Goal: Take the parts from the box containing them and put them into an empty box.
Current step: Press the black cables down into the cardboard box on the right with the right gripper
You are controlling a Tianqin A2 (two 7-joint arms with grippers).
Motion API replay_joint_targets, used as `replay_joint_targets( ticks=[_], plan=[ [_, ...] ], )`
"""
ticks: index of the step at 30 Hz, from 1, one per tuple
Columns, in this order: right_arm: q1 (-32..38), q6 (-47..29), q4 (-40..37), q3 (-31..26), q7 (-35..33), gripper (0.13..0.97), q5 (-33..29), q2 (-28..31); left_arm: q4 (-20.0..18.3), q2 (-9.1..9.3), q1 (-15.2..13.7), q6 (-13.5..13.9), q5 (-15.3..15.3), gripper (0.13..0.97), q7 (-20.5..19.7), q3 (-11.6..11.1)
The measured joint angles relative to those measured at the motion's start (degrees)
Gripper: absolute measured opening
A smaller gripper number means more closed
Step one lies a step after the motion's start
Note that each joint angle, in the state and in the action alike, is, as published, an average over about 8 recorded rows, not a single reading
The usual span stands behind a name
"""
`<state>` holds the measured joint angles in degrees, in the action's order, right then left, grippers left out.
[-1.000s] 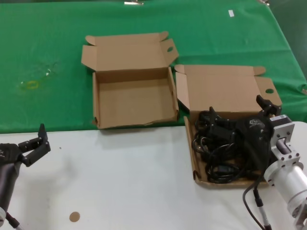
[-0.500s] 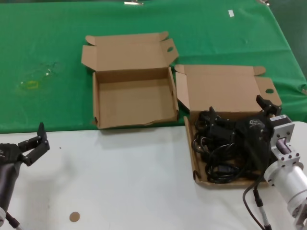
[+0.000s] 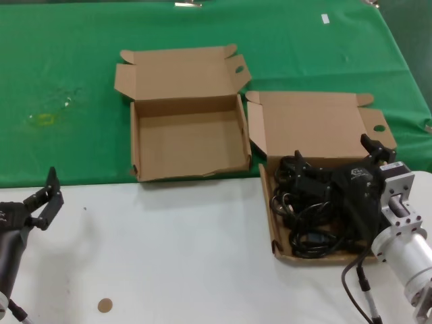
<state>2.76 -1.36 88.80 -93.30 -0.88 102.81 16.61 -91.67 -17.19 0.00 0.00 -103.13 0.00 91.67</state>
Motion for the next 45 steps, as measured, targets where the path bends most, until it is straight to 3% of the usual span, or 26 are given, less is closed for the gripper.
replay_joint_targets(
  ticks=[9, 13, 21, 32, 38, 45],
  plan=[
    [0.0, 0.0, 0.0, 0.0, 0.0, 0.966, 0.0, 0.0, 0.0, 0.00, 0.0, 0.0, 0.0, 0.551, 0.0, 0.0],
    [0.0, 0.0, 0.0, 0.0, 0.0, 0.966, 0.0, 0.0, 0.0, 0.00, 0.0, 0.0, 0.0, 0.551, 0.0, 0.0],
    [0.0, 0.1, 0.0, -0.1, 0.1, 0.966, 0.1, 0.2, 0.0, 0.00, 0.0, 0.0, 0.0, 0.345, 0.0, 0.0],
    [-0.1, 1.2, 0.0, -1.3, 1.0, 0.966, 0.9, 2.9, 0.0, 0.00, 0.0, 0.0, 0.0, 0.210, 0.0, 0.0],
    [0.6, 1.2, 0.4, -3.4, 1.9, 0.966, 1.9, 8.0, 0.0, 0.00, 0.0, 0.0, 0.0, 0.179, 0.0, 0.0],
    [3.5, 1.7, 1.6, -9.3, 4.8, 0.966, 5.4, 19.1, 0.0, 0.00, 0.0, 0.0, 0.0, 0.147, 0.0, 0.0]
  ],
)
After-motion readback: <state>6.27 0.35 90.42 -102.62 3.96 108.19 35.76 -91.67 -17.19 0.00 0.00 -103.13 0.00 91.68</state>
